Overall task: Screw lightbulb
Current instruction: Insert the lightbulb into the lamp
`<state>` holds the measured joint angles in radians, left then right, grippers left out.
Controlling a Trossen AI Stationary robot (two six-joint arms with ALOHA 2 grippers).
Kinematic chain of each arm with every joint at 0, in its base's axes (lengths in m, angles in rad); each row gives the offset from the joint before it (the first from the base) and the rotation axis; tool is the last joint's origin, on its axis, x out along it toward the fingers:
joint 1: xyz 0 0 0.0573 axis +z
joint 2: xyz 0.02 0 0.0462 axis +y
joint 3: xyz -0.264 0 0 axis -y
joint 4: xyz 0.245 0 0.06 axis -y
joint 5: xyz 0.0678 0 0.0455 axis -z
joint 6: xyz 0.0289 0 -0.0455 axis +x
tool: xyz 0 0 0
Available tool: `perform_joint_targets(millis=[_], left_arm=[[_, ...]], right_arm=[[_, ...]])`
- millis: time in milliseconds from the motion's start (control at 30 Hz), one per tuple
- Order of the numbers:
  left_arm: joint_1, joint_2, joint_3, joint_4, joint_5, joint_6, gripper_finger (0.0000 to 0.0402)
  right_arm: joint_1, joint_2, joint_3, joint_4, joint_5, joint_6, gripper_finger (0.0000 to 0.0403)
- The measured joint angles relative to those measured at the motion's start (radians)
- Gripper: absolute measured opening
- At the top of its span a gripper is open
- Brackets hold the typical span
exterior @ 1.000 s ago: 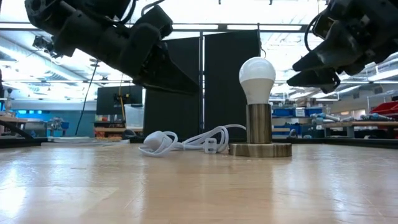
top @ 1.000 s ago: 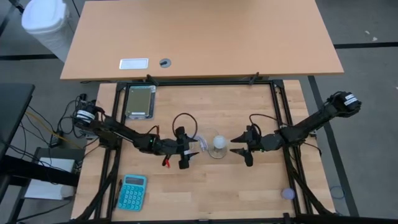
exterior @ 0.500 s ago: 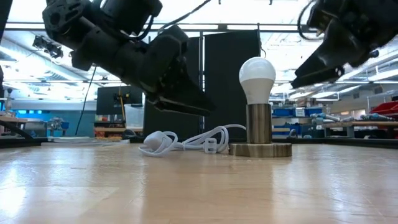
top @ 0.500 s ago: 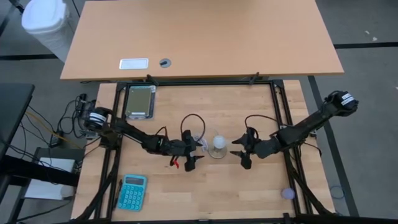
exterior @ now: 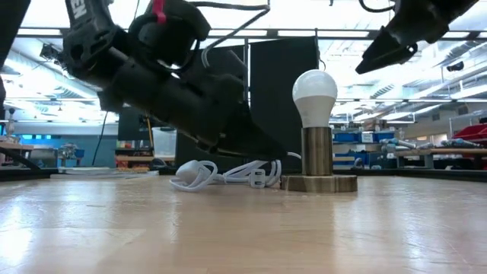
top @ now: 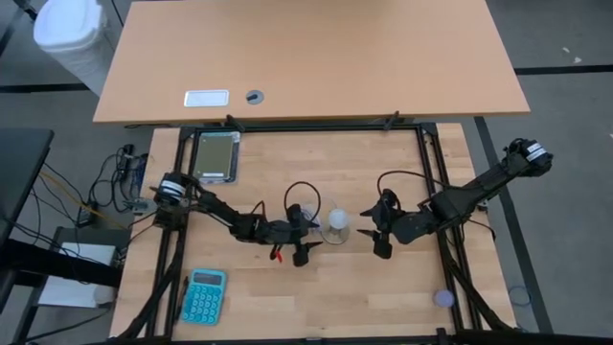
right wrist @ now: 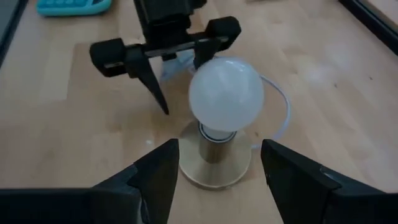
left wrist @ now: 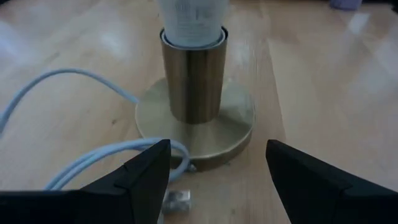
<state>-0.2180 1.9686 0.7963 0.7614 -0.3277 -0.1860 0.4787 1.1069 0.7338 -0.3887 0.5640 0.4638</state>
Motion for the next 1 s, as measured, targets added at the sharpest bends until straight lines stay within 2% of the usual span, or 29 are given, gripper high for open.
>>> perform_joint_targets(millis=[167,333,667,900,1000], left_arm=[[0.000,0.044,0.001,0.085,-0.009,-0.028,0.0269],[-0.006,0.051,0.000,0.095,-0.011,-0.032,0.0269],[-0.013,0.051,0.003,0.084,-0.009,-0.028,0.0269],[-0.013,0.099,0.065,0.083,-0.010,0.036,0.0269],[-0.013,0.135,0.100,0.080,-0.057,0.054,0.0269]], right_arm=[[-0.014,-0.002,0.000,-0.022,-0.013,0.006,0.0230],[-0.029,-0.017,0.000,-0.037,-0.066,0.002,0.0230],[-0.063,-0.056,0.000,-0.031,-0.069,-0.099,0.0230],[-0.092,-0.080,0.000,-0.008,-0.094,-0.119,0.0230],[-0.096,-0.076,0.000,0.013,-0.117,-0.126,0.0230]])
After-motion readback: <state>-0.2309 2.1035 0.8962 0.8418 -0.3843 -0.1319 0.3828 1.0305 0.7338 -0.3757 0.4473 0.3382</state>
